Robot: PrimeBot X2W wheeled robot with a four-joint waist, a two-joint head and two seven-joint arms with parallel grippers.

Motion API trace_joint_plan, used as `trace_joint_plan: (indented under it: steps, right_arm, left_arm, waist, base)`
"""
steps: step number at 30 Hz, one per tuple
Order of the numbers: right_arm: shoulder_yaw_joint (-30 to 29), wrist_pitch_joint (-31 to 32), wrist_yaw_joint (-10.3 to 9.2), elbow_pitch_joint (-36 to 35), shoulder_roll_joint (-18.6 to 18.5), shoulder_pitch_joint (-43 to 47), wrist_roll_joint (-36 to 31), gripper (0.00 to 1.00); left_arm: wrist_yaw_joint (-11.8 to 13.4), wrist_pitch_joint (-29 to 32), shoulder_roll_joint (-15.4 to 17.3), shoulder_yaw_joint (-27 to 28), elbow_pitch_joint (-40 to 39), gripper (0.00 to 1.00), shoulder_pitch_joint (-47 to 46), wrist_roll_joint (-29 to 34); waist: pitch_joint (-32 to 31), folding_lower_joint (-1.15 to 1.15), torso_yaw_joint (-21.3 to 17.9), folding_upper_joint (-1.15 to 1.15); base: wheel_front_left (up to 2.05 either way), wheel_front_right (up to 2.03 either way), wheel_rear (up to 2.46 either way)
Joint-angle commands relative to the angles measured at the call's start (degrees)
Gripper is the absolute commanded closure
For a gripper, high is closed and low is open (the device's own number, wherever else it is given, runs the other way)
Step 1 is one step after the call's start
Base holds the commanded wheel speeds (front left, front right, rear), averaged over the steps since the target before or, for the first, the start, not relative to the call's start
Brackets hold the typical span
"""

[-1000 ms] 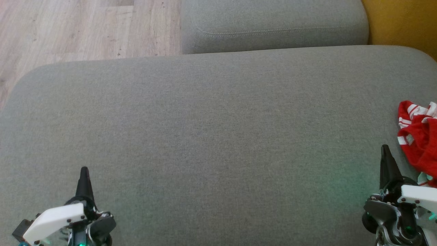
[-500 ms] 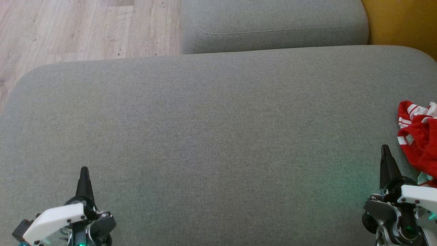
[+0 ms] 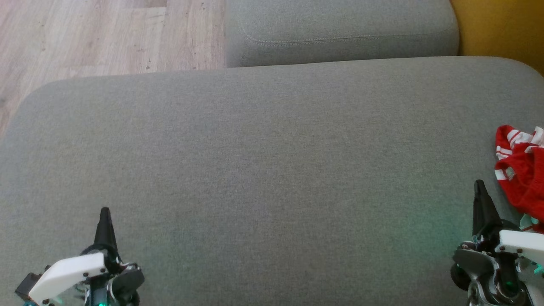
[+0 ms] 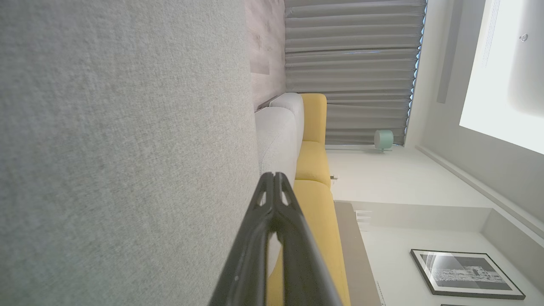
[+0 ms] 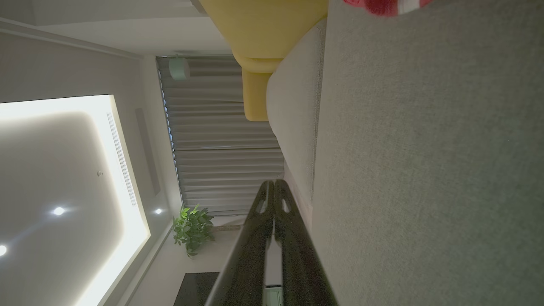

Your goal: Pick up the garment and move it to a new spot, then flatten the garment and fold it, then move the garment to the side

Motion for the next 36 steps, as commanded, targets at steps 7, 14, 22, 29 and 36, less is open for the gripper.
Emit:
trace_joint_plan:
  steps: [7,14,22,29,36]
  right_arm:
    - [1.2,0.3,0.21,-2.2,-0.3,-3.0,0.4,1.0]
    - [1.2,0.3,0.21,-2.2,-0.3,-3.0,0.4,1.0]
    - [1.2,0.3,0.21,-2.2,-0.3,-3.0,0.4,1.0]
    - [1.2,0.3,0.21,-2.2,-0.3,-3.0,0.4,1.0]
    - [1.2,0.3,0.21,-2.2,-0.3,-3.0,0.4,1.0]
  left_arm:
    - [-0.4,0.4,0.3,2.3,-2.1,1.0,-2.7,-0.3]
    - [-0.4,0.4,0.3,2.3,-2.1,1.0,-2.7,-0.3]
    - [-0.4,0.4,0.3,2.3,-2.1,1.0,-2.7,-0.3]
    - [-0.4,0.4,0.3,2.3,-2.1,1.0,-2.7,-0.3]
    - [-0.4,0.4,0.3,2.3,-2.1,1.0,-2.7,-0.3]
  waist:
    - [0.0,0.0,0.0,0.0]
    - [0.0,0.0,0.0,0.0]
    - [0.0,0.0,0.0,0.0]
    - [0.0,0.0,0.0,0.0]
    - [0.0,0.0,0.0,0.0]
  base:
    - [0.0,0.0,0.0]
    - [0.0,0.0,0.0]
    - [0.0,0.0,0.0]
    - [0.0,0.0,0.0]
    - [0.0,0.0,0.0]
